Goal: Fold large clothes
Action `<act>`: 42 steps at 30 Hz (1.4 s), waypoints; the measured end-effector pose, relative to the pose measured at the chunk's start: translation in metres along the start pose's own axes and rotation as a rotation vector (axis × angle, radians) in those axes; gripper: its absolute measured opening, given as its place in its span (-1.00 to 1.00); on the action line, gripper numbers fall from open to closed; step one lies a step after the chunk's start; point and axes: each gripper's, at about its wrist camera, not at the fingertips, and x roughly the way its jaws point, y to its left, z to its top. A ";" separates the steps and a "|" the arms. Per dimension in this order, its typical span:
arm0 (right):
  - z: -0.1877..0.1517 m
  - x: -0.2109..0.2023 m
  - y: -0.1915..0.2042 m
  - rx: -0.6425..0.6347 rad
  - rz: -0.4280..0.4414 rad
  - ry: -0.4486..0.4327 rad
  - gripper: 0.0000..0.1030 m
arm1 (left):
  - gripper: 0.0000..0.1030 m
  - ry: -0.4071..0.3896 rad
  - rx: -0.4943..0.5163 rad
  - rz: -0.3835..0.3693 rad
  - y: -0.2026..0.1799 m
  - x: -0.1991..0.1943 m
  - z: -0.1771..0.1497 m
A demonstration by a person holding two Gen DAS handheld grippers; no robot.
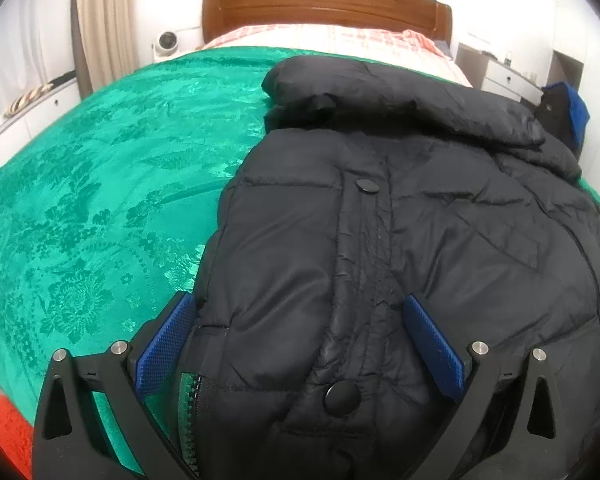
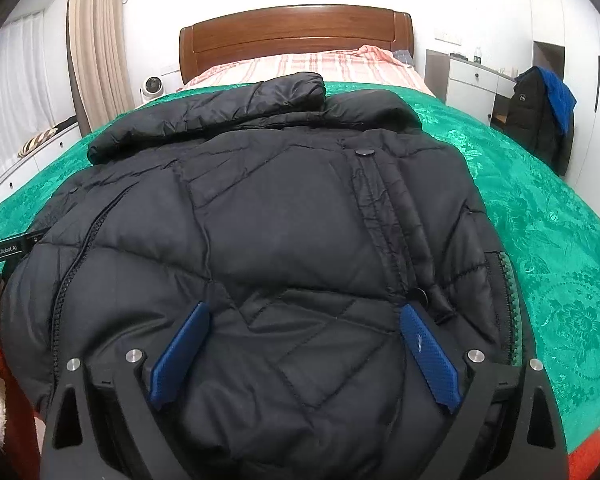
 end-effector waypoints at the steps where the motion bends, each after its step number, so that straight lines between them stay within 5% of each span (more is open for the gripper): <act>1: -0.001 0.001 0.000 -0.001 -0.001 -0.001 0.86 | 0.99 -0.001 0.000 0.000 -0.001 0.000 0.000; 18: -0.003 0.003 0.002 -0.012 -0.009 -0.003 0.89 | 0.99 0.034 -0.003 0.036 -0.003 -0.003 0.003; 21: -0.003 0.003 0.003 -0.015 -0.012 -0.002 0.89 | 0.99 0.067 -0.043 0.011 0.000 -0.015 0.023; 25: -0.003 0.004 0.003 -0.017 -0.014 -0.002 0.91 | 0.99 0.001 -0.111 -0.084 0.001 -0.025 0.062; 29: -0.004 0.004 0.003 -0.018 -0.015 -0.003 0.91 | 0.99 -0.068 -0.061 -0.098 -0.017 -0.011 0.095; 31: -0.004 0.004 0.003 -0.018 -0.016 -0.003 0.91 | 0.99 -0.027 -0.039 -0.098 -0.026 0.017 0.099; 34: -0.004 0.003 0.003 -0.018 -0.013 -0.005 0.91 | 0.99 0.090 0.021 -0.032 -0.037 0.076 0.077; 38: -0.006 0.004 0.003 -0.025 -0.009 -0.004 0.92 | 0.99 0.018 0.117 0.088 -0.056 0.067 0.068; 42: -0.005 0.004 0.002 -0.024 -0.008 -0.004 0.93 | 0.99 0.035 0.123 0.091 -0.056 0.068 0.067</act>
